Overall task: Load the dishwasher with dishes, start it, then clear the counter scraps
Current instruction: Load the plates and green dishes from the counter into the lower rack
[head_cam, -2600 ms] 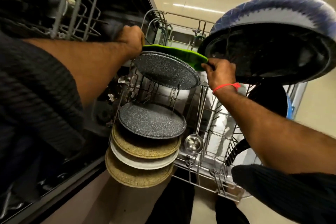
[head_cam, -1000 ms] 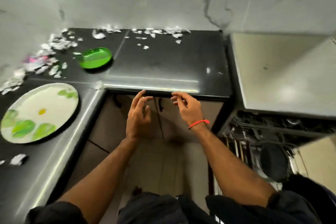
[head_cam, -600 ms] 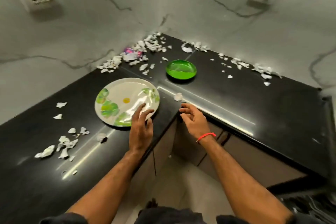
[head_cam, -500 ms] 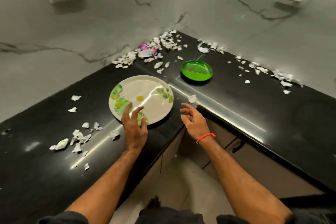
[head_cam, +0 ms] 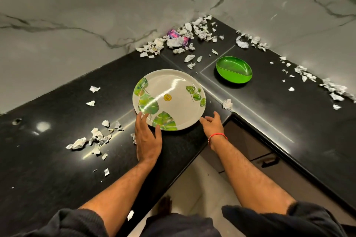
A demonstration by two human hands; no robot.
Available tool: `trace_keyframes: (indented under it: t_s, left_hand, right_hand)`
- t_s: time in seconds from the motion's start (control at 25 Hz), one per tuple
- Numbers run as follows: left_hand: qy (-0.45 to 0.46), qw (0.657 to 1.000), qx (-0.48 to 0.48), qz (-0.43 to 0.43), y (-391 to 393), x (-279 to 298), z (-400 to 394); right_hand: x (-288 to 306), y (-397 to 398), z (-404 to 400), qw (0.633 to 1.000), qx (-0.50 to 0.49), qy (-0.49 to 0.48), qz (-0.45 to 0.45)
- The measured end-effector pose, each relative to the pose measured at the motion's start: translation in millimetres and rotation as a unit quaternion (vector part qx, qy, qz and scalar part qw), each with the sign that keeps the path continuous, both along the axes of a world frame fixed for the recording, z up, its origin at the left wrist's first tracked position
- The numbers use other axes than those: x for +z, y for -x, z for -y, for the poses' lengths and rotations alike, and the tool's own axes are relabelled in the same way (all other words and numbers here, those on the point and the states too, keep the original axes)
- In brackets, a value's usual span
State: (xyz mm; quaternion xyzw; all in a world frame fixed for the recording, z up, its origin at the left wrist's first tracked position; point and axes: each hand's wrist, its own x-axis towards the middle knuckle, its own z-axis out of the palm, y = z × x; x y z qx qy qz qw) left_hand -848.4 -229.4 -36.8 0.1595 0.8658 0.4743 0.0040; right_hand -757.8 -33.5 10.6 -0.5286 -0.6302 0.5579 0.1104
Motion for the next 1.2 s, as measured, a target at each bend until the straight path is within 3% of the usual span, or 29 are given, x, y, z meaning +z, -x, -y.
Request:
trace_keyframes:
  t_s: [0.32, 0.4, 0.52, 0.84, 1.04, 1.2]
  left_hand:
    - [0.025, 0.998, -0.038, -0.041, -2.3, 1.8, -0.5]
    - [0.019, 0.998, -0.045, -0.051, -2.6, 3.2, -1.1]
    - [0.006, 0.997, -0.063, -0.050, -5.8, 3.9, -0.9]
    - [0.014, 0.956, -0.276, -0.095, -13.2, -0.7, -0.3]
    - [-0.069, 0.951, -0.299, -0.041, -35.0, 18.1, -1.7]
    - [-0.089, 0.939, -0.312, 0.112, -81.5, 64.0, -33.9]
  right_hand:
    - [-13.1, 19.0, -0.4, 0.998, -0.007, 0.049, -0.029]
    - [-5.0, 19.0, -5.5, 0.990, -0.065, 0.087, -0.085]
    - [14.6, 8.2, -13.6, 0.947, -0.176, 0.193, -0.188]
    - [35.6, -74.5, -3.1, 0.933, -0.223, 0.158, -0.233]
    - [43.7, -161.4, 5.2, 0.928, -0.256, 0.130, -0.238]
    - [47.2, -238.6, 21.5, 0.914, -0.292, 0.128, -0.249]
